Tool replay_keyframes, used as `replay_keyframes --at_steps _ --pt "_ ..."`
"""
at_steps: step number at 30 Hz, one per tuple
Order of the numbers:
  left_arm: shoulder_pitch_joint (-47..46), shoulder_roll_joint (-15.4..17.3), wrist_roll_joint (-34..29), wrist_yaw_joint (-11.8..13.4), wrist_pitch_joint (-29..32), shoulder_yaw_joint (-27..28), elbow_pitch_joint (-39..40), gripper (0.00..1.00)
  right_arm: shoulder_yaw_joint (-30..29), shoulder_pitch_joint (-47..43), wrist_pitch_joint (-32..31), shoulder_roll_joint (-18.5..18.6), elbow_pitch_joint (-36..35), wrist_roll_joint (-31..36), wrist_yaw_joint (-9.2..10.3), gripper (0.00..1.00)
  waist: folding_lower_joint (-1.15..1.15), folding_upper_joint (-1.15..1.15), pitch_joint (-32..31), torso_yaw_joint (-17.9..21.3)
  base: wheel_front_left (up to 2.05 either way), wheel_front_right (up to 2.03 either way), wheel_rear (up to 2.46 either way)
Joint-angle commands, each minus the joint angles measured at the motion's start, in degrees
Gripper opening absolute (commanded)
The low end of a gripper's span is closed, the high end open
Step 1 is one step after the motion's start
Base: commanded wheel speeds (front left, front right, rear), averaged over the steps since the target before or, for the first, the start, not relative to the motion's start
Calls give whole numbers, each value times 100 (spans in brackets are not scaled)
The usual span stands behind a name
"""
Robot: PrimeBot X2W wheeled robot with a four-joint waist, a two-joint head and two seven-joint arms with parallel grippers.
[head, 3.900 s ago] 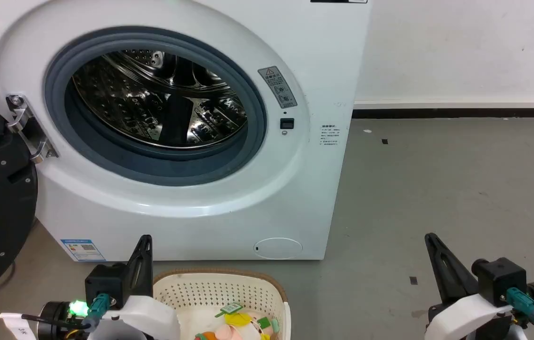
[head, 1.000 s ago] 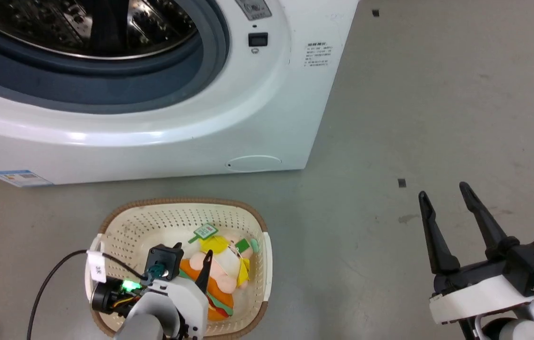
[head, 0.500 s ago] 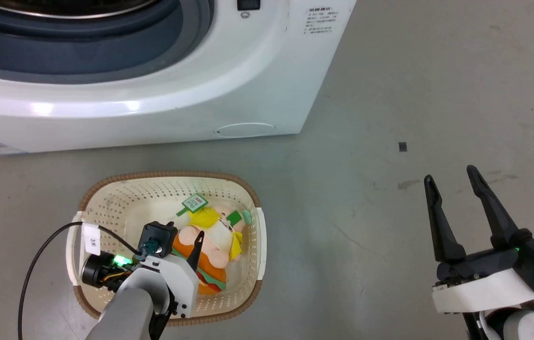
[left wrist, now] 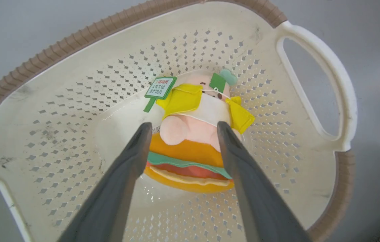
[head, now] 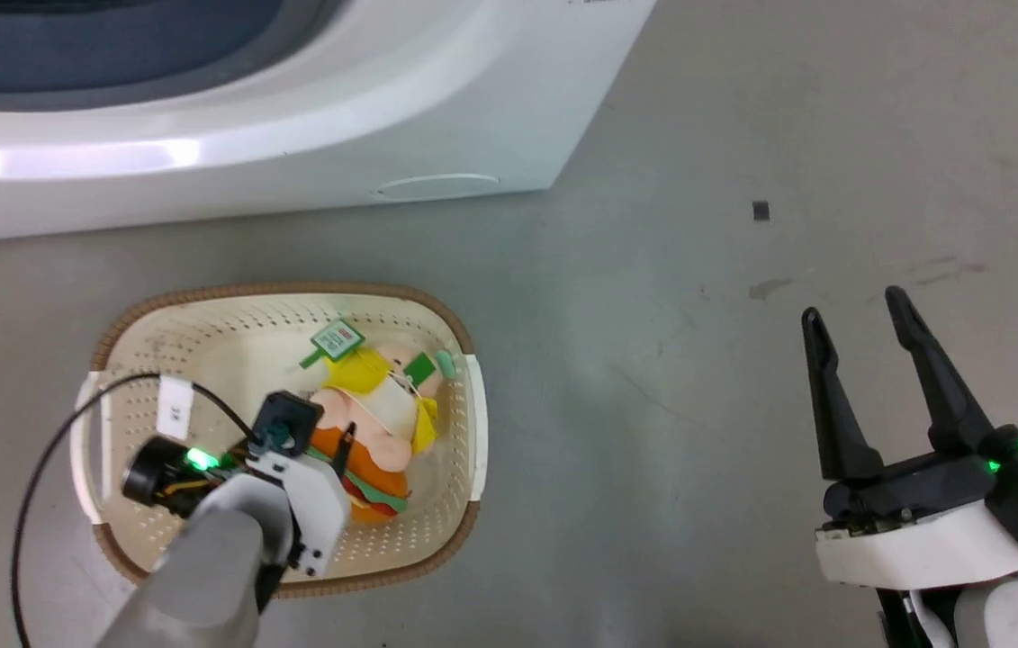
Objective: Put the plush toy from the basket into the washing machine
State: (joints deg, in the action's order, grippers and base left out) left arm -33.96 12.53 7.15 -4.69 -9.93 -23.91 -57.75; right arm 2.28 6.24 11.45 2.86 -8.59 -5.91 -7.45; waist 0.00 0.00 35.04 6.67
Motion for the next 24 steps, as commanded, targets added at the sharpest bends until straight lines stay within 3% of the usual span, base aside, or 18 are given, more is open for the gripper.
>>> replay_keyframes --at_steps 1,24 --pt "-269 124 -2 67 -98 -100 -206 100 26 117 83 1 -73 -157 -3 100 0 0 216 105 0 0 0" --pt "-1527 729 -81 -112 -113 -1128 -1555 100 189 306 345 1 -373 -500 -3 100 0 0 1432 551 0 0 0"
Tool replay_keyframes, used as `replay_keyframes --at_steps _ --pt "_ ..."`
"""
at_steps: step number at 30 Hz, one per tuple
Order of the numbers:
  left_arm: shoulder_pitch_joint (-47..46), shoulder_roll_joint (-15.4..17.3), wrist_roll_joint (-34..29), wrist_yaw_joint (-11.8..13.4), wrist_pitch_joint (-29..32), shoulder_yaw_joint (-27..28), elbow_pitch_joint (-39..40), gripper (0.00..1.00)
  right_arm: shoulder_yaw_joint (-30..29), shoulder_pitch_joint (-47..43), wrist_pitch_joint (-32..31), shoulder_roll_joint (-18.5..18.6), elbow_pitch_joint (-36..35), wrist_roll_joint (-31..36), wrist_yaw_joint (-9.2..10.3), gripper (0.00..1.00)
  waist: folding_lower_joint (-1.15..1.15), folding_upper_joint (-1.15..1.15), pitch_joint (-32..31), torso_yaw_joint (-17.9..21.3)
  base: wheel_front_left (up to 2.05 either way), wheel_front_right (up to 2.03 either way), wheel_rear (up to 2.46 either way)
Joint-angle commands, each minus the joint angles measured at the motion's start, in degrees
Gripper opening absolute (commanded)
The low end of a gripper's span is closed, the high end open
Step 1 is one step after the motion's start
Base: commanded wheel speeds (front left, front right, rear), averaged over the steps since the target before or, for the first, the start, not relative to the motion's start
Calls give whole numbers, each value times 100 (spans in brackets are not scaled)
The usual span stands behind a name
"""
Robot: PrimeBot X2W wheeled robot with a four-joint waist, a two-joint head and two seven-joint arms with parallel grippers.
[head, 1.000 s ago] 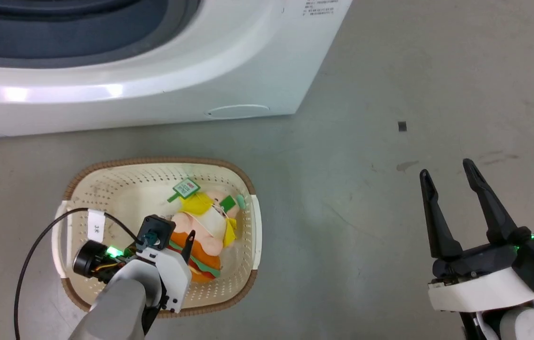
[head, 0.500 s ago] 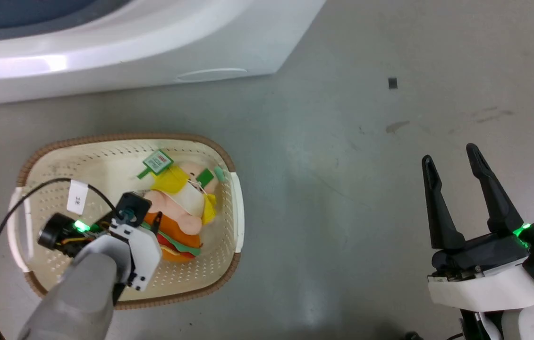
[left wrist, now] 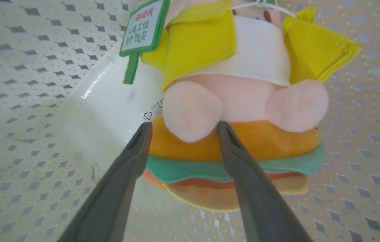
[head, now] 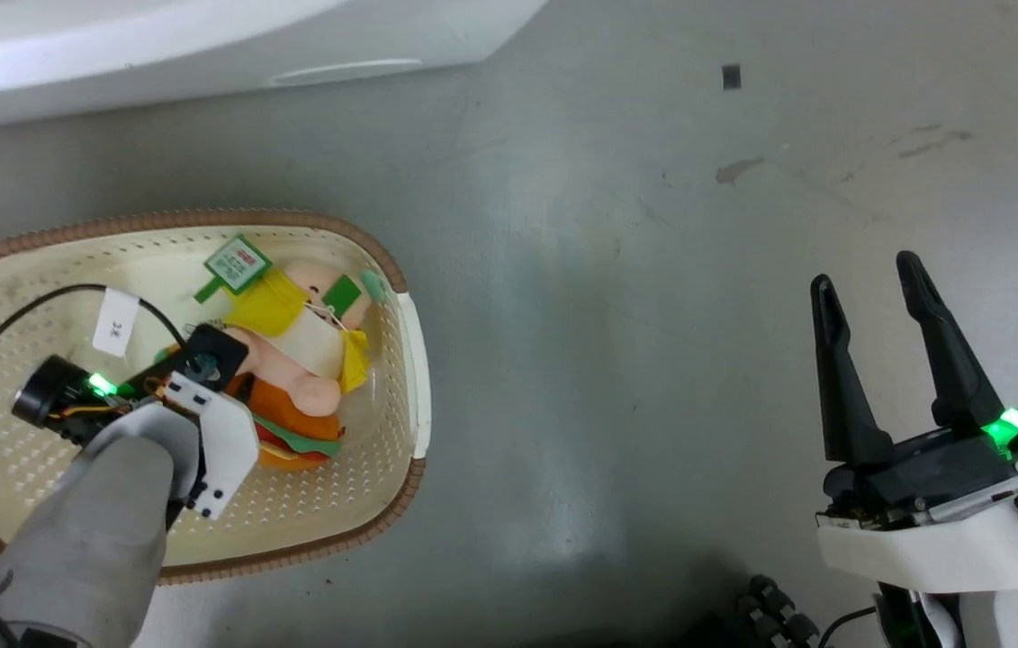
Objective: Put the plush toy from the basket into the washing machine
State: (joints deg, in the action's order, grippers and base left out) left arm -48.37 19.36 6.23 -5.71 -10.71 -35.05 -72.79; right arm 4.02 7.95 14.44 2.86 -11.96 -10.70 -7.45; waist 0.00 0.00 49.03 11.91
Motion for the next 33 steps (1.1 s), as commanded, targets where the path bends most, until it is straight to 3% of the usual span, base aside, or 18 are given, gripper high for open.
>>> replay_keyframes --at_steps 1,25,26,27,28,33 --pt "-136 55 13 -15 -30 -51 -97 100 13 147 56 1 -52 -33 -3 100 0 0 80 33 0 0 0" --pt "-372 -45 138 -99 308 -333 -112 100 30 157 56 1 -350 58 -3 100 0 0 404 -38 0 0 0" --pt "-382 -60 152 -107 338 -343 -112 81 22 148 56 1 -355 62 -3 100 0 0 419 -44 0 0 0" --pt "-394 -73 166 -114 351 -354 -113 6 13 143 56 1 -358 67 -3 100 0 0 431 -51 0 0 0" --pt "-401 -92 176 -124 355 -374 -113 0 4 141 56 1 -359 70 -3 100 0 0 438 -58 0 0 0" --pt "-395 -171 270 -158 326 -438 -113 0 -22 160 56 1 -318 101 -3 100 0 0 377 -115 0 0 0"
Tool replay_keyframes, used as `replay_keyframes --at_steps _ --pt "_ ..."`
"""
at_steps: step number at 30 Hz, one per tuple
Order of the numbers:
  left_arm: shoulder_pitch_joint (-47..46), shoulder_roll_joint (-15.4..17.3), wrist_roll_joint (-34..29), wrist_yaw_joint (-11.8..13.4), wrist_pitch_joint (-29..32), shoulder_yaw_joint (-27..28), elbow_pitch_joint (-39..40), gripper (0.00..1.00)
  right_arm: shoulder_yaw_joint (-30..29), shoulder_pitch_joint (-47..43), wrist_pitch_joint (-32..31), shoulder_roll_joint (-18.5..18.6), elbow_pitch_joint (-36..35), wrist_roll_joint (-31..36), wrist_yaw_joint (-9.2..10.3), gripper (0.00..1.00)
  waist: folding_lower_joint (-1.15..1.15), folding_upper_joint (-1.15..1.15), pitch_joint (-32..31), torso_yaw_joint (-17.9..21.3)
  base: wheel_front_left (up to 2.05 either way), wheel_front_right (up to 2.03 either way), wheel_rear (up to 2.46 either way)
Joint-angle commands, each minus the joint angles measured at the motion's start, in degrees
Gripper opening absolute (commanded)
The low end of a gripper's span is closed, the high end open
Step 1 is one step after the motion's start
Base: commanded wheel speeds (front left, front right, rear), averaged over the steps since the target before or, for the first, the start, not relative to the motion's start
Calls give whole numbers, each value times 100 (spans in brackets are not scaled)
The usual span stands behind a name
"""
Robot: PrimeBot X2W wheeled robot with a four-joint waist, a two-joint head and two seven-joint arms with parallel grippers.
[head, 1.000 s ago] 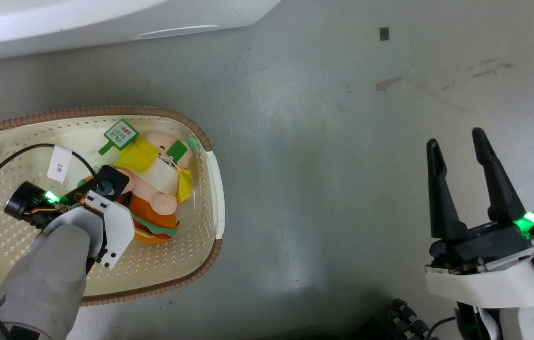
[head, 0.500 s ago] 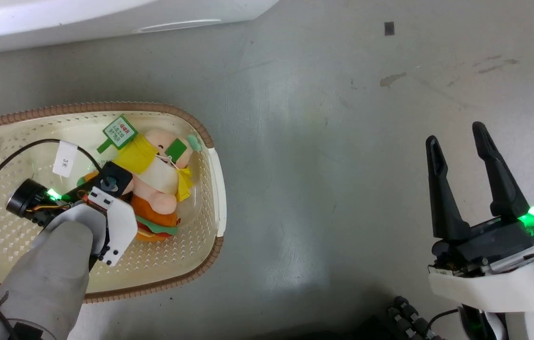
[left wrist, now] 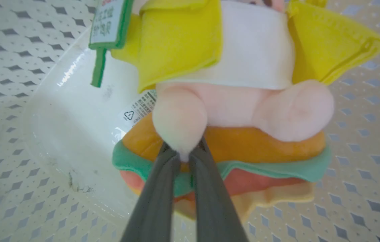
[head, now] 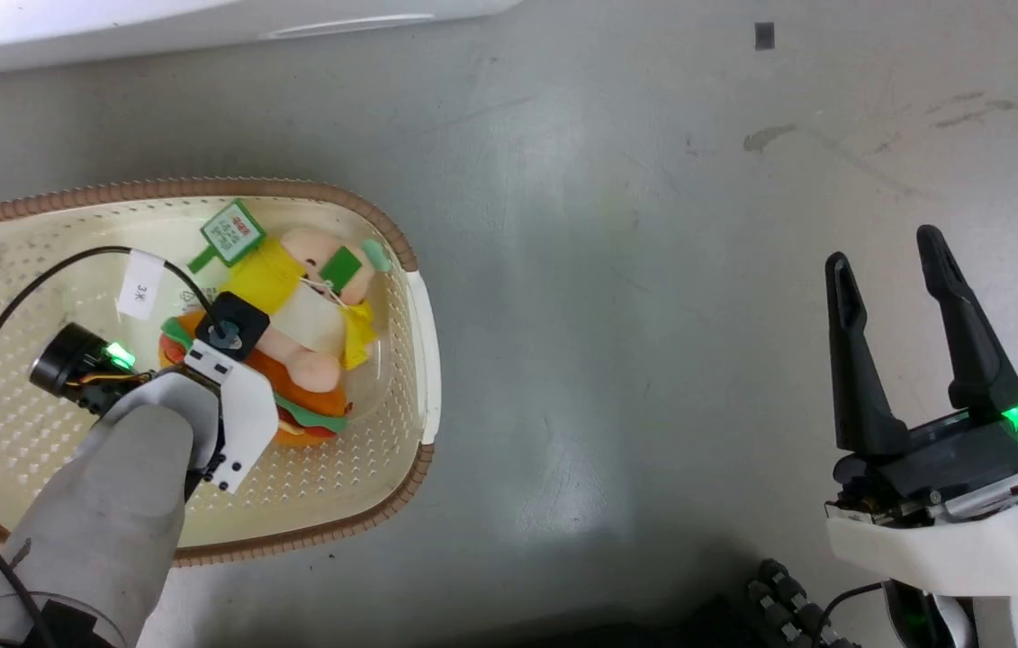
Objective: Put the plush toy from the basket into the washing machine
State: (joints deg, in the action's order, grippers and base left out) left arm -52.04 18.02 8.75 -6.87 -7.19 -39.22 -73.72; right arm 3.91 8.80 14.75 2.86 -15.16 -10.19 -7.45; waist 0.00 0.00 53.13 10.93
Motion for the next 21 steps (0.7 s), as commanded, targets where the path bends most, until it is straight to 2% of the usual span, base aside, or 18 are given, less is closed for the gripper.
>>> replay_keyframes --at_steps 1,9,21 --pt "-12 -48 42 -44 -45 -26 -20 0 -11 83 25 1 22 61 -3 100 0 0 -68 -27 0 0 0" --pt "270 -89 253 -54 -203 -27 -21 0 2 121 25 1 311 171 -3 100 0 0 -572 -82 0 0 0" --pt "1057 -258 550 -9 -552 16 -22 0 48 10 25 1 856 312 -3 100 0 0 -1924 -212 0 0 0"
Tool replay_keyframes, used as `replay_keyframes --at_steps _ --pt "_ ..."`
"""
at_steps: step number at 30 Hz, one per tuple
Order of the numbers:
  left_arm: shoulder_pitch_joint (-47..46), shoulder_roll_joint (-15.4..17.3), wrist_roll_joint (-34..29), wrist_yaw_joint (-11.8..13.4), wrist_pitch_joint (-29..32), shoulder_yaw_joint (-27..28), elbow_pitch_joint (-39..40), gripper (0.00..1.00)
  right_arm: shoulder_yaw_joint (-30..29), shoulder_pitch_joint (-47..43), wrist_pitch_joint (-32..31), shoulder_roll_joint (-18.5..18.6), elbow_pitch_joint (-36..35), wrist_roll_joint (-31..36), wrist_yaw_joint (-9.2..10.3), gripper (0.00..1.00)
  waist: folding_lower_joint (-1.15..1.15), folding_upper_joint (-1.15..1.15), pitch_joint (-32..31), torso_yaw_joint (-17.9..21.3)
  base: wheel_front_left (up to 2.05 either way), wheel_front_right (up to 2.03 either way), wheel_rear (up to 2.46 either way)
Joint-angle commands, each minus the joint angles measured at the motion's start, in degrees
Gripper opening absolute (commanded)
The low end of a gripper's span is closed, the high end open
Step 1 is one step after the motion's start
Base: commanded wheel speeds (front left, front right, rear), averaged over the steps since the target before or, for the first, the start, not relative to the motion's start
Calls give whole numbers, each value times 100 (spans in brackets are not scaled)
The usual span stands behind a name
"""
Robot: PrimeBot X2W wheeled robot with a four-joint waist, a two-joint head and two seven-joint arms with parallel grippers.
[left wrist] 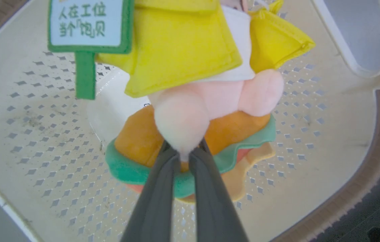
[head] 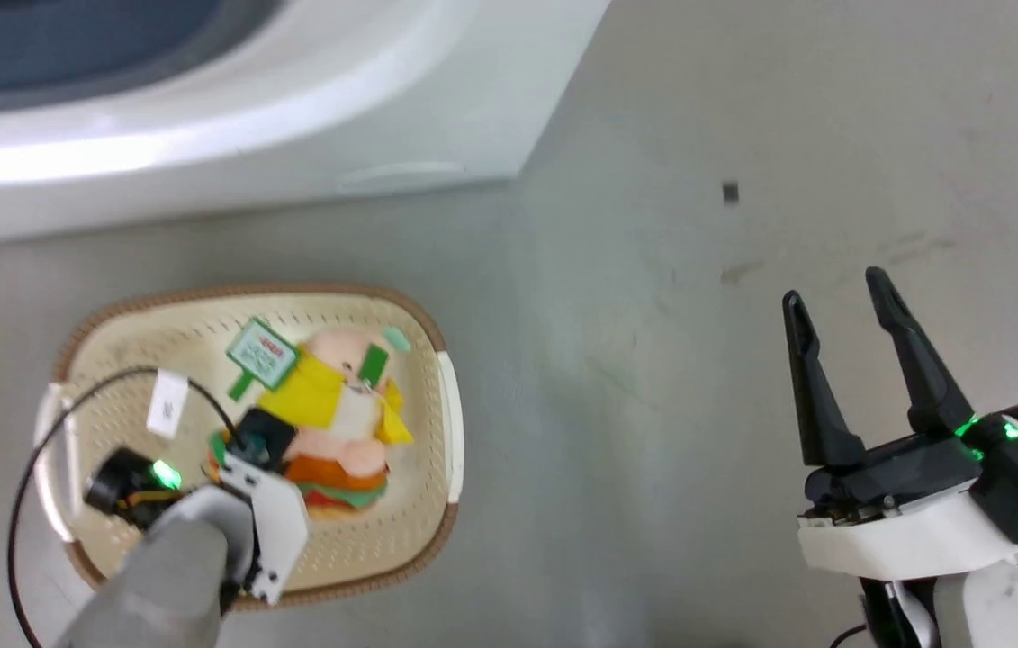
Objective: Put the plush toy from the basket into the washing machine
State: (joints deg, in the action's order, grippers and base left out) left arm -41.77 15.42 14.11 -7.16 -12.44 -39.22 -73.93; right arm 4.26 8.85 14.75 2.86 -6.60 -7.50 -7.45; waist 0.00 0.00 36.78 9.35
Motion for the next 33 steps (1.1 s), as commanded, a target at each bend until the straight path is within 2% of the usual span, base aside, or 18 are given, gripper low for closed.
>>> replay_keyframes --at_steps 1,12,23,33 --pt "113 -20 50 38 -60 35 -1 0 18 -8 25 1 46 51 -3 100 0 0 -420 -74 0 0 0" --pt "859 -142 166 173 -250 45 487 0 -10 -301 25 1 451 117 -3 100 0 0 -1679 -430 0 0 0" --pt "1762 195 378 534 -255 615 2487 0 -92 -736 25 1 631 87 -3 100 0 0 -2605 -723 0 0 0" --pt "2291 618 711 827 -255 1514 4439 0 -80 -932 24 1 569 64 -3 100 0 0 -2780 -757 0 0 0"
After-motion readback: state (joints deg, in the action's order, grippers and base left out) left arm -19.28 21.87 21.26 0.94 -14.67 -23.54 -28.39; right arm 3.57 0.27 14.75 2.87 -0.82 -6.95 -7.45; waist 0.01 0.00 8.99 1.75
